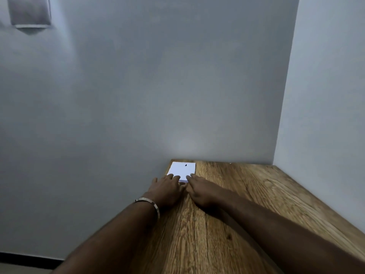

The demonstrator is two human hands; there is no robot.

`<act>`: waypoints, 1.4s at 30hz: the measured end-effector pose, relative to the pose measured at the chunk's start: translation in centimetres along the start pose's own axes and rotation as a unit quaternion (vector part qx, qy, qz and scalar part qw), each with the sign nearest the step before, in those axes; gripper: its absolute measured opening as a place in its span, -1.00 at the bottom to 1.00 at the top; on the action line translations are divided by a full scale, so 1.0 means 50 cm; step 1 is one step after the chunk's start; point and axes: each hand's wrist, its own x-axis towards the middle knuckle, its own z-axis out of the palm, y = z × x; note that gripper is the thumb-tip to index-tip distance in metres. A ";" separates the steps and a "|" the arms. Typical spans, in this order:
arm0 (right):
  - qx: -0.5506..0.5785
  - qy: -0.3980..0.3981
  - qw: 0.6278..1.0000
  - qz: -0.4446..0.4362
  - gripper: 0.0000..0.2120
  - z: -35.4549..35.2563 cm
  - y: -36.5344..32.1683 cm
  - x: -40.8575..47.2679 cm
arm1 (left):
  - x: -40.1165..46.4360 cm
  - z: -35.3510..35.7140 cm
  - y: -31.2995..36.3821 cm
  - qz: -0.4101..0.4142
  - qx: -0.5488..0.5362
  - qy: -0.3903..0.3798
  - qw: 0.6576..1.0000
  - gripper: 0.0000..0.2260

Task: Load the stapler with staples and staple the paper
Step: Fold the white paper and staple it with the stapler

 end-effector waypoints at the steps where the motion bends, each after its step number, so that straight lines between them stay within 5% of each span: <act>1: 0.004 -0.010 1.000 0.000 -0.46 0.000 -0.001 0.002 | 0.000 0.001 -0.001 0.001 -0.003 -0.010 1.000 -0.53; 20: 0.002 -0.068 0.998 0.014 -0.49 -0.014 -0.013 -0.036 | -0.055 -0.014 0.019 -0.003 -0.007 -0.026 1.000 -0.60; 42: 0.027 -0.078 0.997 0.002 -0.50 -0.036 -0.099 -0.353 | -0.372 -0.101 0.118 0.007 0.017 -0.038 0.999 -0.58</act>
